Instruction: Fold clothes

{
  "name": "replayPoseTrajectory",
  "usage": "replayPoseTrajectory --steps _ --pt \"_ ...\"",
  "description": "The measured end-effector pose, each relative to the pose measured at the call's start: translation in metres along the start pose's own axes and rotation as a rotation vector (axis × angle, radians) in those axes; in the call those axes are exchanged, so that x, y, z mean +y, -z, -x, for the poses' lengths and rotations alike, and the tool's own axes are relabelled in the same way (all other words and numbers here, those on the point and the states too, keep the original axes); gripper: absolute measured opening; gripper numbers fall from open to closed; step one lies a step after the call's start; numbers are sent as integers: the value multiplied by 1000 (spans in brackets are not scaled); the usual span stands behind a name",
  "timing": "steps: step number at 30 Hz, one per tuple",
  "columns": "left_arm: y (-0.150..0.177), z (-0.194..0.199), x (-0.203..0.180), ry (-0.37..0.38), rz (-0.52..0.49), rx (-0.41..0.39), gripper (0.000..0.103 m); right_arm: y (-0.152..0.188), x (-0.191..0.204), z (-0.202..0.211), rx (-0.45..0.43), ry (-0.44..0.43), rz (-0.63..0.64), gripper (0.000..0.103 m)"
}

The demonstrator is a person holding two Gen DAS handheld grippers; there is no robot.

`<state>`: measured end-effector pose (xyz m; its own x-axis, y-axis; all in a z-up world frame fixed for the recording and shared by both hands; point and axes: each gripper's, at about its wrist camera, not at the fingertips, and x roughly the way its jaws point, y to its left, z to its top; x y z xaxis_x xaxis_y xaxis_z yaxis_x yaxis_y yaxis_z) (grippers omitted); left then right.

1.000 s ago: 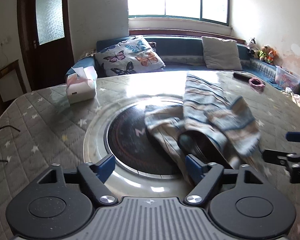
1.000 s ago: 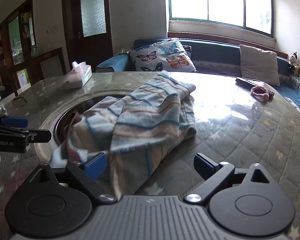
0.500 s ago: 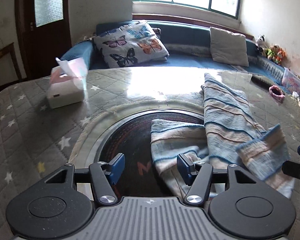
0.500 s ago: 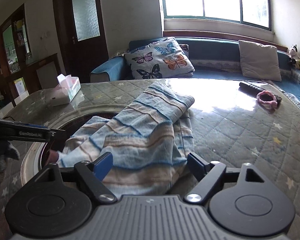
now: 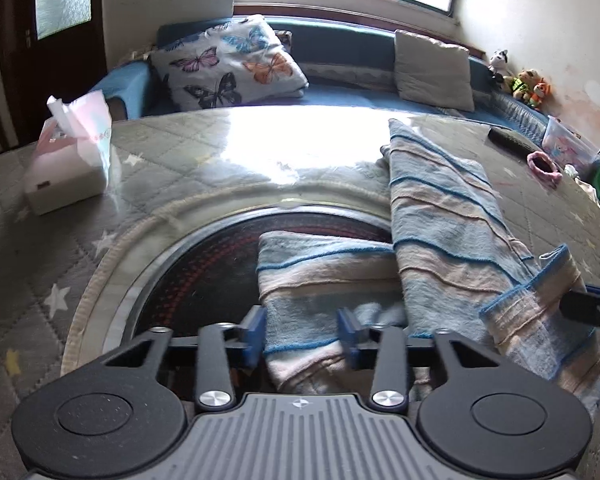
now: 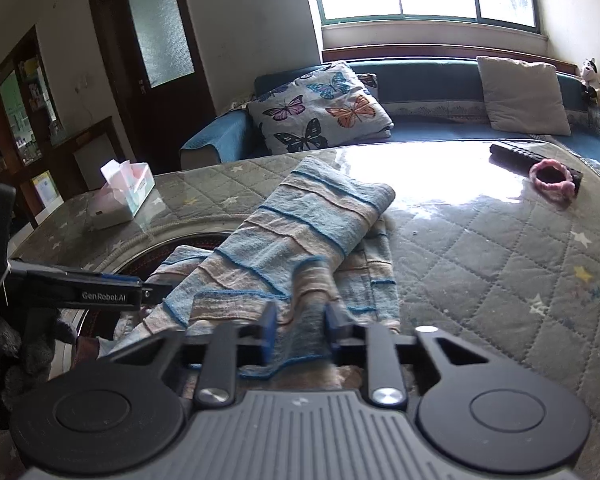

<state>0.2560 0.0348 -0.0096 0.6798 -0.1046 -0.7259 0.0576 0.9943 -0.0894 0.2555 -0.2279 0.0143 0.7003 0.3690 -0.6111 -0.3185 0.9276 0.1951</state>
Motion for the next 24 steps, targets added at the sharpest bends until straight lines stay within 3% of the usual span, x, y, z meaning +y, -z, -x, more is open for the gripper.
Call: replayPoseTrajectory --steps 2,4,14,24 --pt "0 0 -1 12 -4 -4 9 0 -3 3 -10 5 -12 8" --pt "1 3 -1 1 -6 -22 4 0 -6 9 -26 10 -18 4" --pt "9 62 27 -122 91 -130 2 1 -28 67 -147 77 -55 3" --pt "57 151 80 -288 221 -206 2 25 -68 121 -201 163 -138 2"
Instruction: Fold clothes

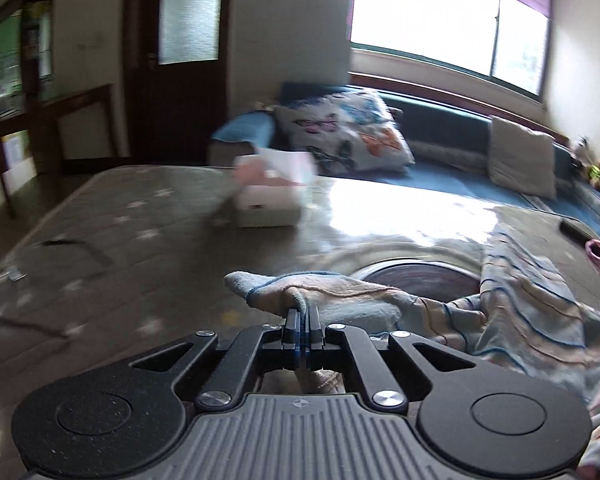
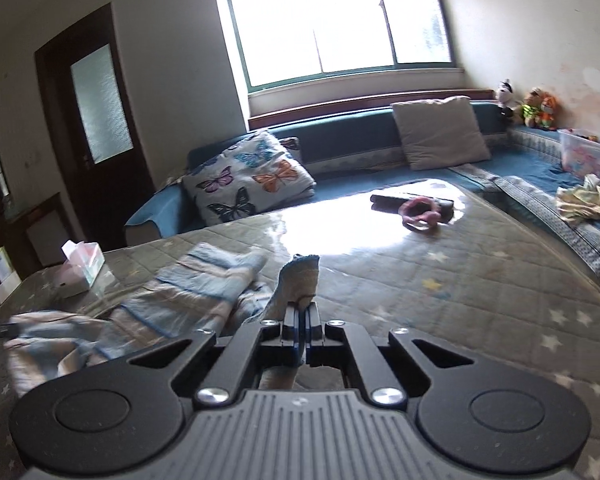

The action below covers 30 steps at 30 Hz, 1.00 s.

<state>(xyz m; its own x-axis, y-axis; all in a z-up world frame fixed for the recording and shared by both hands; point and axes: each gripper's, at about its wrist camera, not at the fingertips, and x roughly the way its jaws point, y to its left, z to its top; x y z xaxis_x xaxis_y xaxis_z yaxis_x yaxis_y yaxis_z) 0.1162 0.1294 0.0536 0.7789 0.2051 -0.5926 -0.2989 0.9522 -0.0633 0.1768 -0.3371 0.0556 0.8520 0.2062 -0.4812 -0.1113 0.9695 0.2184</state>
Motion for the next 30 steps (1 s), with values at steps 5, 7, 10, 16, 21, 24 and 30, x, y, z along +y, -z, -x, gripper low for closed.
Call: replayPoseTrajectory --steps 5,7,10,16,21,24,30 --pt "23 38 43 -81 54 25 2 14 -16 24 7 10 -39 2" --pt "36 48 57 -82 62 70 2 20 -22 34 14 10 -51 2" --pt "54 55 66 -48 51 161 3 33 -25 41 69 3 -45 3" --pt "56 69 71 -31 35 171 13 41 -29 52 125 14 -9 10" --pt "34 73 61 -5 -1 87 29 20 -29 62 83 43 39 11" --pt "24 61 44 32 -18 76 29 12 -20 48 99 32 91 11" --pt "9 16 1 129 -42 109 28 10 6 4 158 -27 140 11"
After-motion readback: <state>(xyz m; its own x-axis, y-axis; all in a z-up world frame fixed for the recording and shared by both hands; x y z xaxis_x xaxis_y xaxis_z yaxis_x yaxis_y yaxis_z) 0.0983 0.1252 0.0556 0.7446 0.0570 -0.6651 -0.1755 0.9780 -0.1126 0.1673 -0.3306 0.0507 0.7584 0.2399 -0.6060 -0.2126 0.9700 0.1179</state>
